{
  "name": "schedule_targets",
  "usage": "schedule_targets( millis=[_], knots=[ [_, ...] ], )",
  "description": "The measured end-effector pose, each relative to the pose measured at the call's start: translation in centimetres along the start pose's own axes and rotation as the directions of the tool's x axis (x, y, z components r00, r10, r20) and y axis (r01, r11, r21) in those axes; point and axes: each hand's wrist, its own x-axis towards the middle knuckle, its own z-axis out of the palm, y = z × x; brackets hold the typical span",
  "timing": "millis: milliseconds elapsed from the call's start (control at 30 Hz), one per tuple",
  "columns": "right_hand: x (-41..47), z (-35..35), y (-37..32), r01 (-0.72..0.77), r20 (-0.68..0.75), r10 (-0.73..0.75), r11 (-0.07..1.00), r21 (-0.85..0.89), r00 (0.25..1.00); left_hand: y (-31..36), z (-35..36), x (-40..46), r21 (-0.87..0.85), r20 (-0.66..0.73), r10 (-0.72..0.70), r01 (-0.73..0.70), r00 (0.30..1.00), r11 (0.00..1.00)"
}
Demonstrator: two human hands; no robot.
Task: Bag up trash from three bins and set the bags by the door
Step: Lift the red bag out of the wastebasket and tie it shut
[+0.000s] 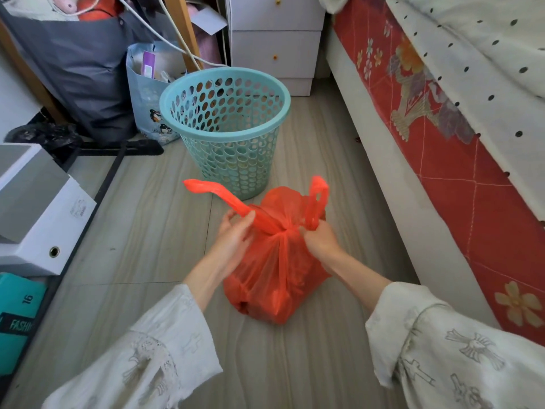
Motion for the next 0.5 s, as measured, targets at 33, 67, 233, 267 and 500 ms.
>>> schedule_targets(
  millis=[33, 67, 233, 267, 500],
  knots=[
    [-0.1, -0.1, -0.4, 0.014, -0.056, -0.012, 1.0, 0.026, 0.998, -0.5, 0.2, 0.1, 0.098, 0.021, 0.019, -0.021, 1.0, 0.995],
    [-0.2, -0.3, -0.7, 0.049, -0.101, -0.041, 0.996, 0.069, 0.994, -0.7, 0.5, 0.1, 0.198, 0.033, 0.057, -0.062, 0.998, 0.978],
    [-0.4, -1.4, -2.8, -0.07, -0.008, 0.098, 0.758, 0.649, 0.995, -0.7, 2.2, -0.8, 0.335, 0.037, 0.266, -0.263, 0.963, 0.905],
    [-0.4, -1.7, -3.2, -0.142, 0.045, 0.165, 0.645, 0.751, 0.985, -0.5, 2.6, -1.4, 0.277, 0.057, 0.277, -0.282, 0.959, 0.919],
    [0.7, -4.4, -4.6, -0.337, 0.224, 0.324, 0.351, 0.874, 0.919, 1.0, 5.3, -6.5, 0.169, 0.225, 0.185, -0.225, 0.957, 0.959]
  ],
)
